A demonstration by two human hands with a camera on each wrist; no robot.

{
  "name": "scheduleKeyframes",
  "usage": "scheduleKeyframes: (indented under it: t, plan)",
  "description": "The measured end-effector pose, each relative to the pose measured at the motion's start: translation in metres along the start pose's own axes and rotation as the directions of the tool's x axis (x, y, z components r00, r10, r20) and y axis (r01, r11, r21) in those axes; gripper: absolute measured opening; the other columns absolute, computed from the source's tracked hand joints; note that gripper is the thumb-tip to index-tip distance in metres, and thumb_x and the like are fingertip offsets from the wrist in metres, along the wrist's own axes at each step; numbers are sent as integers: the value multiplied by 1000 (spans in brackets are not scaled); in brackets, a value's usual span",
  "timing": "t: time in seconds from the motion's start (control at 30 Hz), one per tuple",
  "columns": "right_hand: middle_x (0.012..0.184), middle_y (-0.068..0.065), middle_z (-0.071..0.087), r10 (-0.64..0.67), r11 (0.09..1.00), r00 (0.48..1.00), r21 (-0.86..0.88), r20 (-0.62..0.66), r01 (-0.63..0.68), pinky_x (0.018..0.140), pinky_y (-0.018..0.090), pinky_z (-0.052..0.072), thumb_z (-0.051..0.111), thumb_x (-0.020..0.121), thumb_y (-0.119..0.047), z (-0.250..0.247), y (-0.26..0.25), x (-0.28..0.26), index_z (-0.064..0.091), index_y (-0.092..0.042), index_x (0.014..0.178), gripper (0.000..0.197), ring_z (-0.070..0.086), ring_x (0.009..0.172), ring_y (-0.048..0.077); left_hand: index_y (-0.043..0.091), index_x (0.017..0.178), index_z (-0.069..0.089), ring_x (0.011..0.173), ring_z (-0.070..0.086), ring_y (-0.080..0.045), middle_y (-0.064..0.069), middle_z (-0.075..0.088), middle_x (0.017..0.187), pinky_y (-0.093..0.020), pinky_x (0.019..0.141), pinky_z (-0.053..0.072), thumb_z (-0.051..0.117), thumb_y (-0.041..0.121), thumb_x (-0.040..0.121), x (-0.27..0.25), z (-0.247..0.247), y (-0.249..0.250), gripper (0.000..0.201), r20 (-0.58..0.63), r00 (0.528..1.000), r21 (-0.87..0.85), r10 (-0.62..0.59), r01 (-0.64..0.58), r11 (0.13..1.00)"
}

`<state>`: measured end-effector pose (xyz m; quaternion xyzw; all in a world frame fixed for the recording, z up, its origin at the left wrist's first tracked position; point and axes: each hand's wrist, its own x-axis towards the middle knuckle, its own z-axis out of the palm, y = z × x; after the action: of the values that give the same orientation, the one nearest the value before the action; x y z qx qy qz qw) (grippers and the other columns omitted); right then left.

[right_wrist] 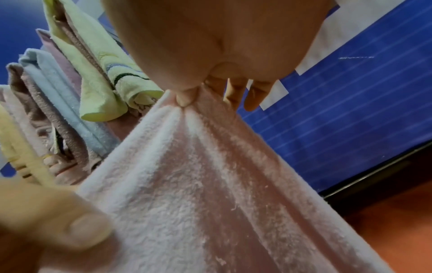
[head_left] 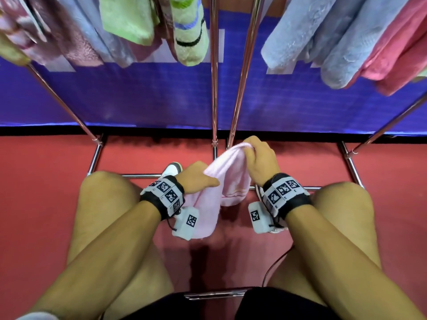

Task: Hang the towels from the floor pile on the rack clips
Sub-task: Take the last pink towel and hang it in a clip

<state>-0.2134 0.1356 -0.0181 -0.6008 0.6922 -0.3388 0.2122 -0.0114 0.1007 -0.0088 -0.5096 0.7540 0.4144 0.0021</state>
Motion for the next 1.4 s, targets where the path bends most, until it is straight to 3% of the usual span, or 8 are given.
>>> scheduleKeyframes:
  t: [0.13,0.27,0.43,0.6,0.87,1.0,1.17,1.4]
  plan:
    - [90,10,69,81,996,996,22,-32,-81,75,34,41,37,81,-24,-5,7,-1,63,-15,96,31,57,90,35,0,74,57,60,39,-15,-3,48,68,-30,56,31,65,29,60,0,-3,-8,33,-201,974,-279,107,-162,947]
    - [75,1,63,137,990,990,38,18,-137,72,32,40,46,69,-19,-4,3,-7,64,-16,85,24,55,78,30,23,69,41,57,33,-5,5,41,66,-20,53,29,62,18,70,-1,-3,-11,21,-378,915,-284,144,-263,922]
    - [112,-1,64,-49,996,942,87,333,21,93,24,41,74,67,-17,11,-8,-18,55,-19,130,66,57,104,15,25,64,37,50,40,2,12,39,61,-22,53,29,70,0,82,-3,19,3,45,-241,944,-210,225,-277,938]
    - [72,-6,63,-89,996,933,11,348,91,66,29,41,67,81,-10,18,-2,-18,70,-20,91,14,54,68,20,24,63,37,52,35,-3,10,40,60,-17,50,28,72,6,80,4,17,5,43,-280,945,-126,171,-213,969]
    - [85,7,60,88,992,996,-93,24,-85,70,33,39,52,77,-8,-7,15,-4,54,-14,85,11,50,78,27,21,65,47,59,48,-26,5,55,57,-30,55,41,69,13,68,10,2,-17,24,-347,936,-84,-57,29,996]
    - [71,-1,56,162,985,977,-76,140,-152,66,32,38,55,73,-6,-4,10,-7,48,-22,77,19,51,74,30,23,64,52,57,44,-17,6,53,58,-26,53,36,61,12,67,8,4,-12,15,-371,926,-168,71,-142,975]
    - [97,-2,67,-77,991,927,130,367,31,83,30,51,71,71,-11,22,-8,-22,57,-19,115,46,63,89,19,23,69,58,55,48,5,11,58,63,-19,57,41,71,-6,69,6,24,8,32,-292,934,-287,206,-291,913]
    - [73,-3,66,-124,992,955,29,269,120,65,26,36,68,78,-5,22,0,-8,68,-15,83,10,52,68,21,9,86,57,55,41,-3,-4,59,73,-15,52,35,68,-4,75,7,21,13,21,-402,906,-325,133,-277,904]
